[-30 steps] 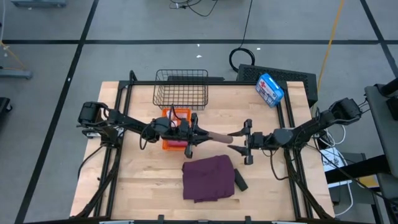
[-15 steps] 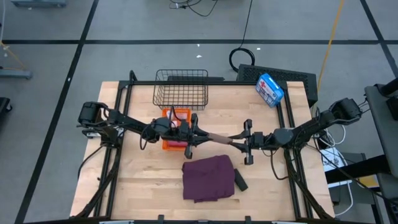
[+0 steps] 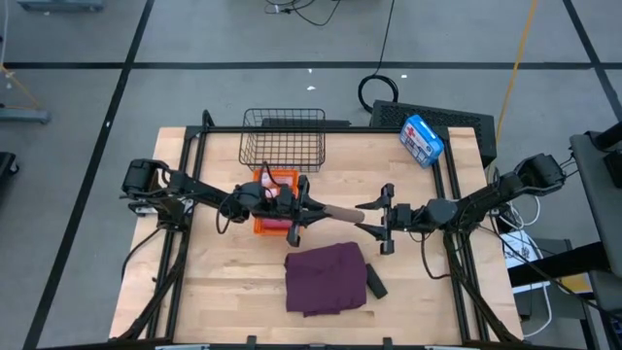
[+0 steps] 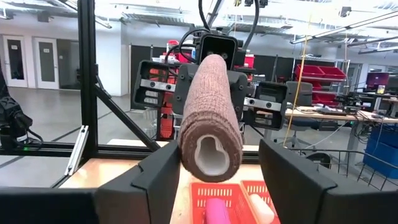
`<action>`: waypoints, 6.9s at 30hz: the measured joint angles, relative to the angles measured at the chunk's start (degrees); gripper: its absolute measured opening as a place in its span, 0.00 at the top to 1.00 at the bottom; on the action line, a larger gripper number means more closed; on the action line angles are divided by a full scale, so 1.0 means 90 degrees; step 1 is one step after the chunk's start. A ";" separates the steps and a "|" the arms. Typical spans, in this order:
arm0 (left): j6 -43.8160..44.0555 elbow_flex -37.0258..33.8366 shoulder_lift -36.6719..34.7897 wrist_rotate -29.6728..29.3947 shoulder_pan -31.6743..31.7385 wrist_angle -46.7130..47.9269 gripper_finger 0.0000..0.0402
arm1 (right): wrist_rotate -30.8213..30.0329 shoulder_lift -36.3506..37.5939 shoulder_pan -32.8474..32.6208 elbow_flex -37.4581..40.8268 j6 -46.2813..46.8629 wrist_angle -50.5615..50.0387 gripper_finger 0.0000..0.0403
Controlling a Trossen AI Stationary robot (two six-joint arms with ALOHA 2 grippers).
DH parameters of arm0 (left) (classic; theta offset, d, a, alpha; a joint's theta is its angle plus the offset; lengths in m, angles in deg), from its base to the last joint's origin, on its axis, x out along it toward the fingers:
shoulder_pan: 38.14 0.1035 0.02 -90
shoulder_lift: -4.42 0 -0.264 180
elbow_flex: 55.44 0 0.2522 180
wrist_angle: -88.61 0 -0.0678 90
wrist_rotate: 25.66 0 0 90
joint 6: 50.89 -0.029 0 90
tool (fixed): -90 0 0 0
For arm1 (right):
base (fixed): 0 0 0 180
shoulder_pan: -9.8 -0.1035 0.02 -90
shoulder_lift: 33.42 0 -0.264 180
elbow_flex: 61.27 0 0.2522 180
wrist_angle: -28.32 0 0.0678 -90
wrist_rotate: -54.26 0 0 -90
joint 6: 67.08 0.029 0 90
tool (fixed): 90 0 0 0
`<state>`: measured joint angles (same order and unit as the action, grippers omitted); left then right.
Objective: Pick & place medical supplies in basket/bin
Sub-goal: Put the brown bandage into the bottom orange bin, then put the black bandage into the bottom orange bin
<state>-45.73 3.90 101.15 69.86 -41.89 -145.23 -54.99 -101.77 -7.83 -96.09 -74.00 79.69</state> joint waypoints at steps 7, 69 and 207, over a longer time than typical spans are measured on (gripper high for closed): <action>-0.0040 0.0000 0.0000 -0.0019 -0.0047 0.0044 0.91 | 0.0032 0.0000 0.0000 0.0000 0.0000 0.0030 0.54; -0.0689 0.7388 0.2098 -0.0168 -0.0252 1.3832 0.88 | 0.0830 -0.0061 0.0155 -0.1044 0.0370 -0.3478 0.93; 0.2663 -0.0988 -0.1838 -0.1608 -0.1791 0.7839 0.41 | -0.0371 0.1255 -0.1980 -0.1032 0.1414 -0.5657 0.65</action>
<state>-21.76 -4.99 84.61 55.38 -58.01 -74.68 -58.33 -90.48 -25.64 -105.38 -61.27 28.77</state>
